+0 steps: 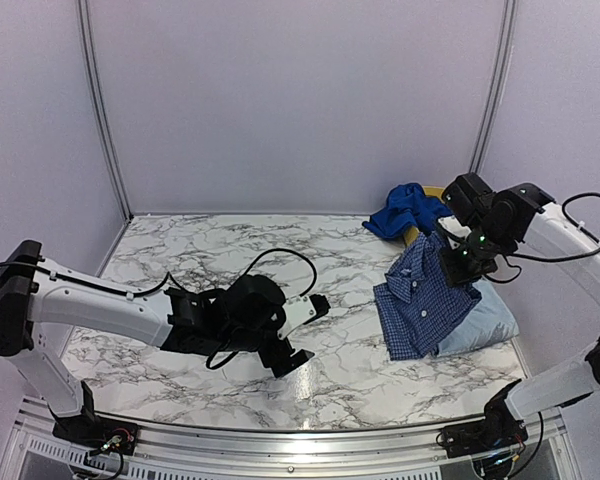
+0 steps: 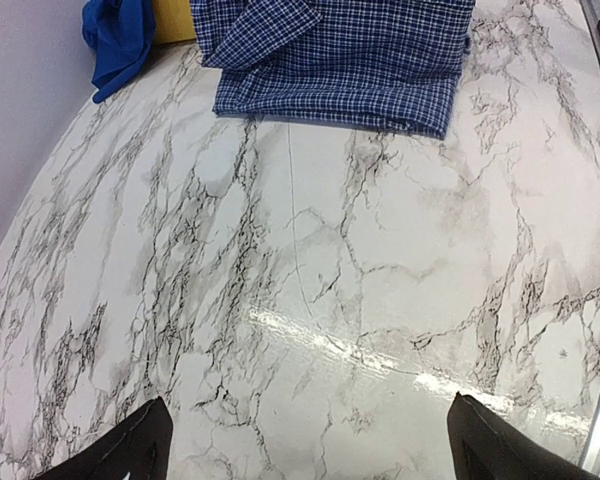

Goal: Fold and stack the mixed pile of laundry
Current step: Move the square-folded shirt to the corner of the board.

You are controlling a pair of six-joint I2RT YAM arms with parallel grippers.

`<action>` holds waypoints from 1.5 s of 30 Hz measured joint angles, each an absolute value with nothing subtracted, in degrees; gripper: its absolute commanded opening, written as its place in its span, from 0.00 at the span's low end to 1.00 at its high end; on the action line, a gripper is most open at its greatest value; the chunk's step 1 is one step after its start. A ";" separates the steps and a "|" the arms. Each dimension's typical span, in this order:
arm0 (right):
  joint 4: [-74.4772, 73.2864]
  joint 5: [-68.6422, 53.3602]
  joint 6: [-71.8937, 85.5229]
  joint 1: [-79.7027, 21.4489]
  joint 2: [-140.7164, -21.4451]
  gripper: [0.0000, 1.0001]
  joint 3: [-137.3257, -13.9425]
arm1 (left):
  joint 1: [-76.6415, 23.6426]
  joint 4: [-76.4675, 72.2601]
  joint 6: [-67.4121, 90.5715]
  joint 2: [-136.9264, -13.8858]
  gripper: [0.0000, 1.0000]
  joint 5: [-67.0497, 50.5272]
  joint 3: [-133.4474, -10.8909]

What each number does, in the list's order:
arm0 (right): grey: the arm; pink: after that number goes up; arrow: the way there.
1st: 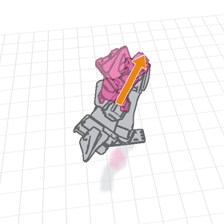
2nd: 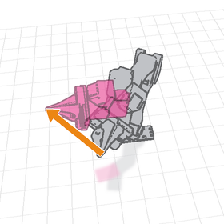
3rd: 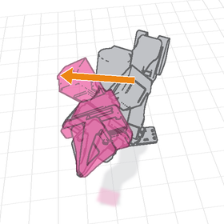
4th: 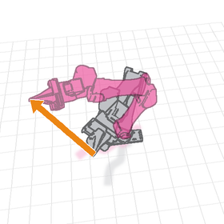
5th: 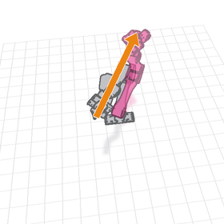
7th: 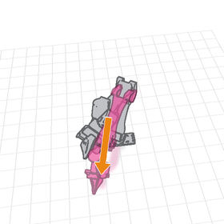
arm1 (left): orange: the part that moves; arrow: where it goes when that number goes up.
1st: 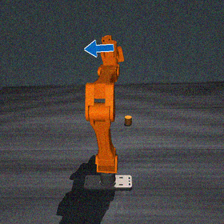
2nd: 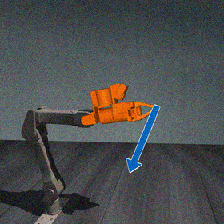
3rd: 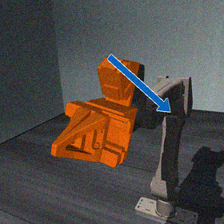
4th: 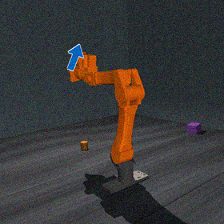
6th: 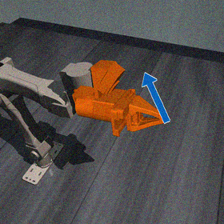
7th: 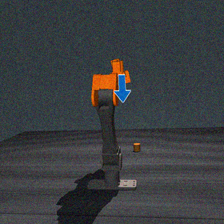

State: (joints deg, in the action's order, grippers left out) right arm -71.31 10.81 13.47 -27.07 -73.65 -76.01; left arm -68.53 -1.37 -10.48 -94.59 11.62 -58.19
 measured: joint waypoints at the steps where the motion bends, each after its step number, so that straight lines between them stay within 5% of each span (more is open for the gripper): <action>1: -72.01 11.46 13.58 -27.07 -73.87 0.00 -76.29 | -68.53 -1.34 -10.59 -94.63 0.99 11.60 -58.37; 28: -78.78 23.33 18.83 -22.09 -71.46 0.00 -79.99 | -67.09 0.45 -14.81 -99.55 0.99 7.22 -63.26; 35: -73.71 26.17 19.97 -16.36 -72.03 0.00 -70.61 | -64.93 0.80 -15.66 -99.90 0.99 5.13 -64.18; 45: -67.29 29.61 13.37 -7.16 -75.72 0.00 -74.11 | -61.47 1.23 -15.14 -100.29 0.99 2.83 -64.20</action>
